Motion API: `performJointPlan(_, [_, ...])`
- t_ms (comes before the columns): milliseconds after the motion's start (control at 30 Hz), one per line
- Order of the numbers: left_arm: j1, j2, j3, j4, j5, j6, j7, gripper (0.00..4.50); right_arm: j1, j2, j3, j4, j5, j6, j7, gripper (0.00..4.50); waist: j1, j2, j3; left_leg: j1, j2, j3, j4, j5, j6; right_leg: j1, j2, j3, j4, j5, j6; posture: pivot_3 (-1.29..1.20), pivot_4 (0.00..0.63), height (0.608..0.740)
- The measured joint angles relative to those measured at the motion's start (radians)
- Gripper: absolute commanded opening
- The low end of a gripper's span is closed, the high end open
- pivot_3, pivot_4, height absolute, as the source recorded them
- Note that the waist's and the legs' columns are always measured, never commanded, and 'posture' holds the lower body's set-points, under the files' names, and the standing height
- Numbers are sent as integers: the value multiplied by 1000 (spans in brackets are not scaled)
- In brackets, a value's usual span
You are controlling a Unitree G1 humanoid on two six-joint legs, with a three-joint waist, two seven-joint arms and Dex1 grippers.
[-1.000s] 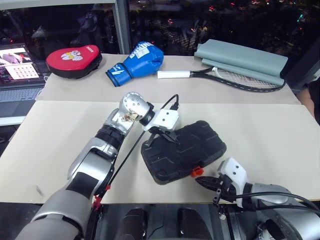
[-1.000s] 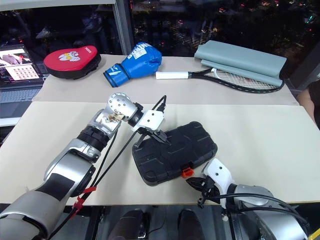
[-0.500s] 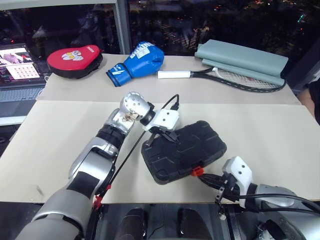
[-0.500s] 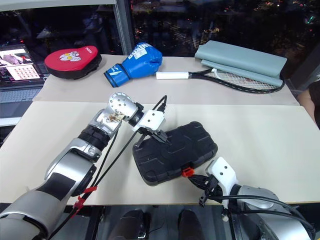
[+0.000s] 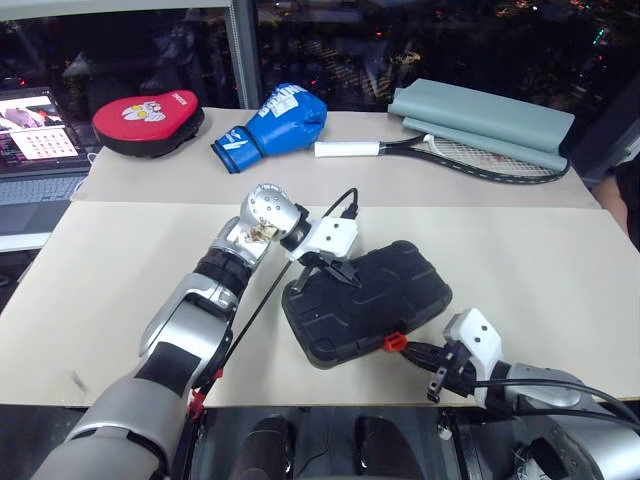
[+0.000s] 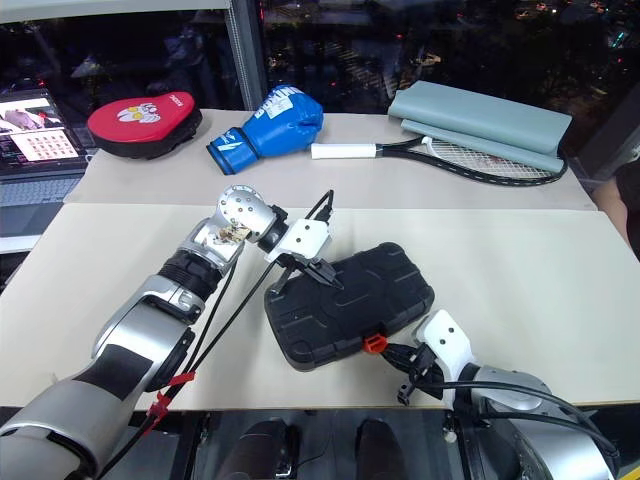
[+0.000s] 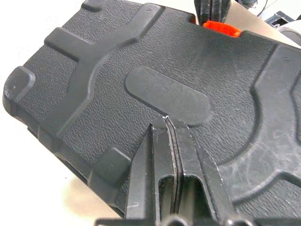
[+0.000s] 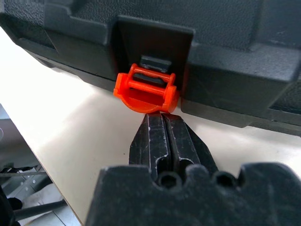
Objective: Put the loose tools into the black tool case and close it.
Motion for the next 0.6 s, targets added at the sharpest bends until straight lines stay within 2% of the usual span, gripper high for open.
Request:
performJointPlan(300, [0,-9,0,0,6,-3,7,64,2,-1,1,-36,35,38,-3,0,3,0,0,-1,0,0,1,0,0,0,0,0,0,0,0,0,150,736])
performJointPlan(600, [2,-12,2,0,14,-18,23,64,-79,-42,-10,-39,70,96,7,0,-1,0,0,0,0,0,2,0,0,0,0,1,0,0,0,0,150,736])
